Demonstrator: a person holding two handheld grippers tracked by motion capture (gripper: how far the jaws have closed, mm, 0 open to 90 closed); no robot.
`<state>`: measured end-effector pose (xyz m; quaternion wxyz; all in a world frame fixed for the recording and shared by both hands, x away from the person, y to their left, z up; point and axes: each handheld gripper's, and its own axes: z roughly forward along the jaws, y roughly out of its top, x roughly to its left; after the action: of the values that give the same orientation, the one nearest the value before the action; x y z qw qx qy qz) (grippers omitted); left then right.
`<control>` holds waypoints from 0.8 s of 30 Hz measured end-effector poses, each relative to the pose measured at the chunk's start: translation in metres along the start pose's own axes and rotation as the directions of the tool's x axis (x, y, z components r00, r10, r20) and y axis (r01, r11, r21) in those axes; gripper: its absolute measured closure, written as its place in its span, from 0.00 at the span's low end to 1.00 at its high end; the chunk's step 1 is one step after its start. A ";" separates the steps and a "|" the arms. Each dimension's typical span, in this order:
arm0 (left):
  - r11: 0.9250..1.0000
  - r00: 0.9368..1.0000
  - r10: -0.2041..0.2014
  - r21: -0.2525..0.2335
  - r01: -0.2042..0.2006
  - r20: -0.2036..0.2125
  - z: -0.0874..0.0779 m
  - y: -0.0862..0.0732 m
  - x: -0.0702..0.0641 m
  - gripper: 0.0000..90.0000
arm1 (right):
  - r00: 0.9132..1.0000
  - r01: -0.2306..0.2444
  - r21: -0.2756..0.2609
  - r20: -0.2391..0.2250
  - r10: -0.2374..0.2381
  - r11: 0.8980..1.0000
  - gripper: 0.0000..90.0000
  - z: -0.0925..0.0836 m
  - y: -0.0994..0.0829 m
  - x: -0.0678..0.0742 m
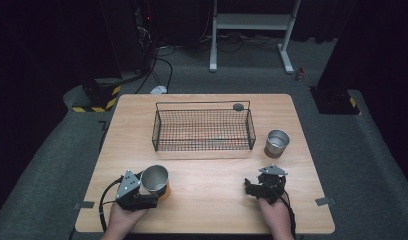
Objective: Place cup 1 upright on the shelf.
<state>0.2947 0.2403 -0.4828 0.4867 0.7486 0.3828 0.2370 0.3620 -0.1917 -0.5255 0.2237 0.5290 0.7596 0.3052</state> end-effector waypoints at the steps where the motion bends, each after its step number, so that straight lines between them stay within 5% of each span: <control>1: 1.000 1.000 0.000 0.000 0.000 0.000 0.000 0.000 0.000 0.14 | 1.000 0.000 0.000 0.000 0.000 1.000 0.10 0.000 0.000 0.000; 24: 0.999 0.998 -0.037 -0.007 0.037 -0.059 0.012 0.004 0.014 0.11 | 1.000 0.000 0.000 0.000 0.000 1.000 0.10 0.000 0.000 0.000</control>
<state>0.3131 0.2438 -0.4845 0.4816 0.7326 0.4101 0.2512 0.3620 -0.1917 -0.5255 0.2236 0.5291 0.7595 0.3053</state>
